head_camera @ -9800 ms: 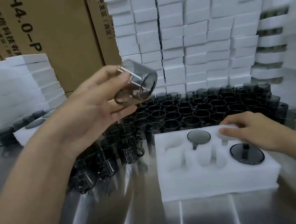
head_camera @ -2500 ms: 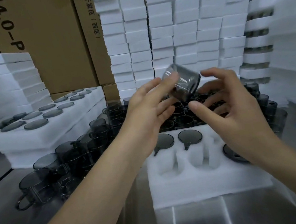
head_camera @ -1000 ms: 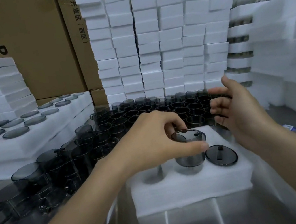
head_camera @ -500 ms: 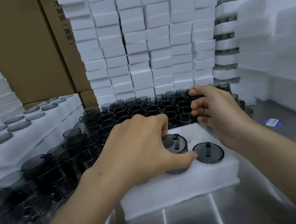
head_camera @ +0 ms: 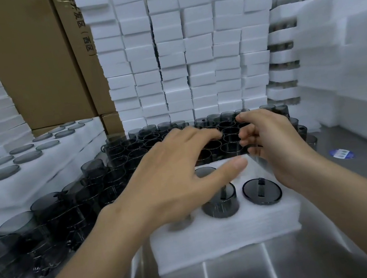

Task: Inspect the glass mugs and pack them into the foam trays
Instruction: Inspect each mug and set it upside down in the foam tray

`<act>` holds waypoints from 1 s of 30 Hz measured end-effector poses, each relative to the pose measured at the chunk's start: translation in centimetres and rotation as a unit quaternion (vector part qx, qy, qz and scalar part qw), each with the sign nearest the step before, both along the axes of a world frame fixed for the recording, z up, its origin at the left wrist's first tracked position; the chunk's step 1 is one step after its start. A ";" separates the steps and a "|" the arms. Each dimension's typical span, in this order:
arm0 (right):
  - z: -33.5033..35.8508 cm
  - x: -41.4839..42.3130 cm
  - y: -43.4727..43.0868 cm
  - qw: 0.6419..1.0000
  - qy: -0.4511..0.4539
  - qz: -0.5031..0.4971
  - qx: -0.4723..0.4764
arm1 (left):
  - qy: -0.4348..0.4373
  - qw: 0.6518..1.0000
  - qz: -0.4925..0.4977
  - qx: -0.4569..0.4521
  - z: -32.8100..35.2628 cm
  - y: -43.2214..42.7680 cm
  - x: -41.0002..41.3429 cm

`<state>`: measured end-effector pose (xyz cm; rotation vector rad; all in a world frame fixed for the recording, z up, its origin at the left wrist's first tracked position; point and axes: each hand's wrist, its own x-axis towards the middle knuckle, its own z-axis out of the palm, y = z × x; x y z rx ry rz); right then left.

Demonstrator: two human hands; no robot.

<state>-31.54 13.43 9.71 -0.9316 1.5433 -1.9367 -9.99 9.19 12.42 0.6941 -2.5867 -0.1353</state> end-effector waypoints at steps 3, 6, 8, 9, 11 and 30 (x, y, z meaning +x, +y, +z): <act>0.0 -0.1 0.0 1.000 -0.019 0.000 -0.015 | -0.074 0.994 -0.060 0.044 -1.3 1.2 -1.1; -0.1 -0.5 0.0 1.000 0.000 -0.007 -0.010 | -0.191 0.975 -0.084 0.083 -3.6 2.2 -2.1; -0.1 -0.8 0.1 1.000 0.013 -0.014 -0.008 | -0.193 0.971 -0.091 0.108 -3.6 1.8 -1.9; -0.2 -0.9 0.1 0.999 0.032 -0.019 -0.005 | -0.193 0.971 -0.092 0.109 -3.1 1.4 -1.6; -0.3 -1.1 0.1 0.991 0.130 -0.021 0.016 | -0.203 0.973 -0.075 0.083 -1.9 0.1 -0.7; -1.7 0.7 0.5 0.821 0.542 0.008 0.180 | 0.015 0.979 0.031 0.201 -2.5 -7.8 0.8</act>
